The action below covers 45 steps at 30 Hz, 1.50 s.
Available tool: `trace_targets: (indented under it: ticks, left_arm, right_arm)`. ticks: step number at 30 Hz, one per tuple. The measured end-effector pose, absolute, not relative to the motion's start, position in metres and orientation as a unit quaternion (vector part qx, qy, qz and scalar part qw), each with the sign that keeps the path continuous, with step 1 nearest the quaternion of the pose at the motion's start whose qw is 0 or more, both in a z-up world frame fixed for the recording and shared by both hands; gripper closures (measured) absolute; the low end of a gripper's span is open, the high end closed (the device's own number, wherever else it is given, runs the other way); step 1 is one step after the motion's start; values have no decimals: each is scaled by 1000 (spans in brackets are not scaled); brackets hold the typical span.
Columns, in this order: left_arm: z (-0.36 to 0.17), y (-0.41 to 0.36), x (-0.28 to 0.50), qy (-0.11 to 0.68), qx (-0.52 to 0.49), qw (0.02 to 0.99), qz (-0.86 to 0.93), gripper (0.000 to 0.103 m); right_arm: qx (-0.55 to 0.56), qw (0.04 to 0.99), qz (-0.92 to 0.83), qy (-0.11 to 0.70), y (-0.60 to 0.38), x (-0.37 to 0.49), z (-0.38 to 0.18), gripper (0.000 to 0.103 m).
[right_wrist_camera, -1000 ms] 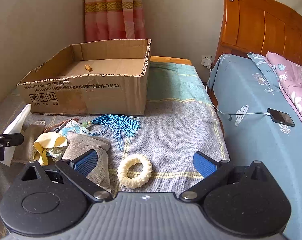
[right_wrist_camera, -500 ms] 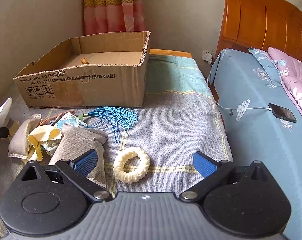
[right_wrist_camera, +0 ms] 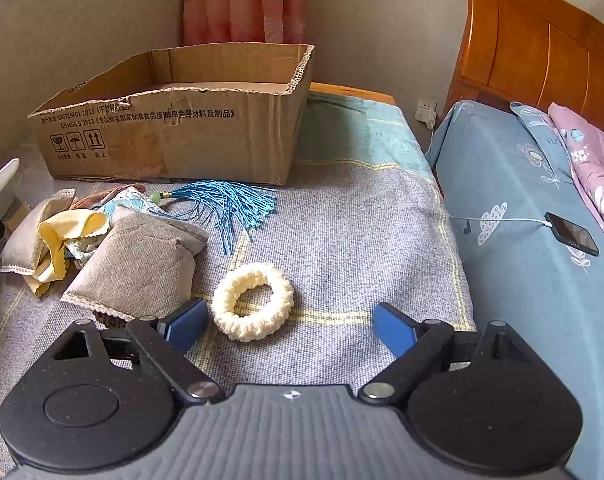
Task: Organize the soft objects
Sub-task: 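Lower the left gripper onto the white tissue and close on it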
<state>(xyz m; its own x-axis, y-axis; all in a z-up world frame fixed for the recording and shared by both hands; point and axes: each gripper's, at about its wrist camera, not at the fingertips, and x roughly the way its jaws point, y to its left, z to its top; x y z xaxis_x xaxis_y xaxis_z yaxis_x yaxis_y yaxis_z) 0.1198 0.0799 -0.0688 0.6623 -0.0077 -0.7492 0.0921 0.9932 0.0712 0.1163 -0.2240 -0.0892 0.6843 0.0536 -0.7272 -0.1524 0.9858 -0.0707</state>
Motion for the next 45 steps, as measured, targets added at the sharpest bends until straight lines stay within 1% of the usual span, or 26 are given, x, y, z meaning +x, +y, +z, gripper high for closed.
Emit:
trace_targets:
  ticks: [1,4,6,7,8,10,14,17,21,24,27,29,31,32,34,36,37,40,42,44,45]
  left_arm:
    - [-68,79,119,409,51,911,-30,1]
    - [-67,75,118,410,50,910,-37,1]
    - [-65,73,117,411,50,909,-44,1]
    - [-64,72,116,411,50,909,-48,1]
    - [-63,70,115,410,48,909,-55,1]
    - [-59,68,111,409,45,908,-73,1]
    - [-53,67,108,400,48,910,-96,1]
    - [-60,71,117,408,48,907,-88,1]
    - [-75,82,129,439,15,894,-92,1]
    - [-80,87,133,443,-12,891,-97,1]
    - [-82,88,132,438,-17,893,-100,3]
    - [-80,87,130,434,-16,895,-104,8]
    - [-77,85,128,429,-17,896,-113,23]
    - [-76,85,128,428,-18,896,-116,27]
    - [-75,83,129,428,-16,896,-113,37]
    - [-74,81,129,428,-9,898,-106,45]
    - [-73,81,128,428,-9,897,-107,49]
    - [-72,82,127,430,-14,896,-110,55]
    - [-70,82,126,430,-14,896,-109,56]
    - [-69,82,125,428,-13,897,-106,57]
    - [-68,83,124,427,-13,898,-104,59]
  right_arm:
    - [-64,917,58,391,-223,117,-89,13]
    - [-67,919,63,383,-220,116,-87,23]
    - [-70,919,71,381,-216,116,-86,33]
    - [-71,919,74,380,-215,116,-86,35]
    - [-71,919,78,379,-213,115,-85,40]
    - [-74,920,80,377,-212,113,-85,44]
    - [-72,921,81,375,-213,113,-85,45]
    - [-72,922,81,373,-213,112,-86,45]
    - [-71,922,81,372,-214,112,-86,45]
    - [-71,921,82,373,-214,112,-86,45]
    - [-72,921,82,373,-214,113,-86,45]
    - [-72,921,82,374,-214,113,-86,45]
    - [-72,921,83,373,-214,113,-86,45]
    - [-73,921,82,373,-213,113,-85,46]
    - [-75,921,84,373,-213,113,-84,50]
    - [-76,920,86,373,-212,113,-84,58]
    - [-76,920,87,374,-212,112,-84,59]
    - [-73,921,85,374,-214,113,-83,64]
    - [-70,920,85,376,-215,113,-83,70]
    - [-67,920,85,376,-216,113,-83,72]
    - [-66,920,85,376,-216,113,-83,73]
